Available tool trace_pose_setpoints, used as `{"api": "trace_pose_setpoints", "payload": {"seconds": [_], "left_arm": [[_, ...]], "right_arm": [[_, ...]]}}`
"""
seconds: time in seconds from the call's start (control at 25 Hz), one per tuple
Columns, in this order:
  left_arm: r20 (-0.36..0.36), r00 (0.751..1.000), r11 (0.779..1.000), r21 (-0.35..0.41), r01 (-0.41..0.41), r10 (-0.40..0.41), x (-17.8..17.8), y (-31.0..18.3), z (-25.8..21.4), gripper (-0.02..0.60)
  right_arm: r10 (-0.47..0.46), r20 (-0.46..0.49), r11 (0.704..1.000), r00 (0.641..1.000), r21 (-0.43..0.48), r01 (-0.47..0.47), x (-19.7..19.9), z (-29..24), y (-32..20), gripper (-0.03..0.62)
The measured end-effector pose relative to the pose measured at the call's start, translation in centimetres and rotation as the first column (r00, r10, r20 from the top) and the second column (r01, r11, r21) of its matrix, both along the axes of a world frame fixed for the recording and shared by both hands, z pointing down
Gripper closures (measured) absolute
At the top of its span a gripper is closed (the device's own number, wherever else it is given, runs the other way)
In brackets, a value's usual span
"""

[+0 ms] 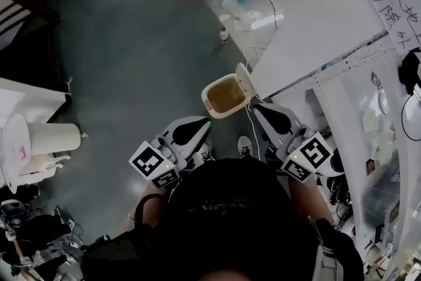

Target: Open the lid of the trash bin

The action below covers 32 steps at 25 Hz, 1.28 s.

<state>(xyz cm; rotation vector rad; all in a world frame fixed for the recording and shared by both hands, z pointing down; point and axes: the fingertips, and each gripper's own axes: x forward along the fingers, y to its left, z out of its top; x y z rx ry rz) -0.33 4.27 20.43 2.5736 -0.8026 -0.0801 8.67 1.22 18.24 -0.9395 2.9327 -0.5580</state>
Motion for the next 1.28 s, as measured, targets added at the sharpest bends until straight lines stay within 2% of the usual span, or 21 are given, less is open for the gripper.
{"api": "trace_pose_setpoints", "payload": {"seconds": [0.08, 0.28, 0.52, 0.68, 0.88, 1.08, 1.28], "left_arm": [[-0.014, 1.0, 1.0, 0.001, -0.01, 0.01, 0.8, 0.7, -0.3, 0.58], [0.024, 1.0, 0.998, 0.051, -0.022, 0.021, 1.1, 1.1, -1.2, 0.58], [0.056, 0.998, 0.997, 0.075, 0.034, -0.038, 0.4, 0.5, -1.6, 0.58], [0.027, 0.997, 0.995, 0.076, 0.069, -0.071, 0.2, -0.2, -2.0, 0.58], [0.054, 0.996, 0.996, 0.053, 0.07, -0.073, -0.1, -0.2, -1.0, 0.58], [0.051, 0.996, 0.996, 0.048, 0.074, -0.076, -0.1, -0.1, -0.8, 0.58], [0.049, 0.996, 0.996, 0.043, 0.073, -0.075, -0.1, 0.1, -0.7, 0.58]], "right_arm": [[-0.016, -0.009, 1.0, 1.0, -0.011, 0.016, -0.4, 0.1, 0.9, 0.586], [-0.029, -0.031, 1.0, 0.999, -0.013, 0.028, -0.5, 0.4, 2.1, 0.586], [-0.043, -0.038, 0.999, 0.998, -0.01, 0.043, -0.7, 0.4, 2.4, 0.586], [-0.055, -0.038, 0.998, 0.998, -0.023, 0.054, -0.9, 0.8, 2.3, 0.586], [-0.088, -0.042, 0.996, 0.995, -0.027, 0.087, -1.7, 1.1, 2.5, 0.586], [-0.111, -0.019, 0.993, 0.994, -0.052, 0.11, -2.3, 1.4, 2.8, 0.586], [-0.129, -0.036, 0.991, 0.991, -0.044, 0.127, -2.6, 1.5, 3.0, 0.586]]}}
